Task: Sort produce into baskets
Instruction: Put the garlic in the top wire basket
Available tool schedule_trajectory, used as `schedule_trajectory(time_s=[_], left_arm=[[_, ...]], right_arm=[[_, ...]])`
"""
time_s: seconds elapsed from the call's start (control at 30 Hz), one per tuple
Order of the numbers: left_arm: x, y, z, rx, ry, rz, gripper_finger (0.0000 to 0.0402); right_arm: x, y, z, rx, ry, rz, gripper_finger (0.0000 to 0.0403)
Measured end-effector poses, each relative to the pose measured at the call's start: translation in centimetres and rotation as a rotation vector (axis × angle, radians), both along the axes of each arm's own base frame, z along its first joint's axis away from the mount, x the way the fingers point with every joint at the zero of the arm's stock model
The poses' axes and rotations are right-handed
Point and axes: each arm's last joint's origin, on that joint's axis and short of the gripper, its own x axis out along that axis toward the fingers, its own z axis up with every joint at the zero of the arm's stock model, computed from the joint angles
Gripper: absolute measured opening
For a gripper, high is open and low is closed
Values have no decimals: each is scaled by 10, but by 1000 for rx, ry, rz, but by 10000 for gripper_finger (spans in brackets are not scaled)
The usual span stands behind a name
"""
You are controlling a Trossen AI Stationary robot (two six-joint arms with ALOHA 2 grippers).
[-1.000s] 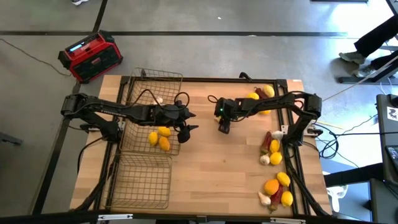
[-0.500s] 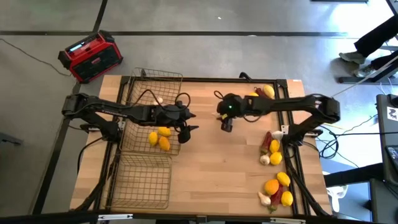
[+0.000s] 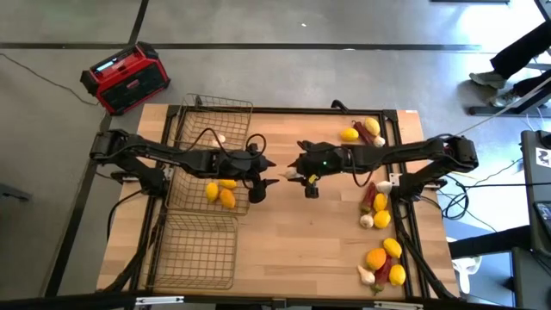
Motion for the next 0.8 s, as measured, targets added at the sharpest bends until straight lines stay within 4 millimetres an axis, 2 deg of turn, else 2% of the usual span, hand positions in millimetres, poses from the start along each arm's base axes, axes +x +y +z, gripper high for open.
schedule_trajectory(time_s=[0.27, 0.37, 0.53, 0.8], left_arm=[[6, -5, 0, 22, -43, -30, 254], [6, -5, 0, 23, -47, -31, 242], [6, -5, 0, 33, -44, -36, 195], [6, -5, 0, 45, -41, -42, 94]], right_arm=[[3, 1, 5, -3, -61, 4, 174], [4, 2, 6, 9, -72, 23, 174], [4, 2, 6, 11, -74, 26, 174], [4, 2, 6, 11, -76, 26, 174]])
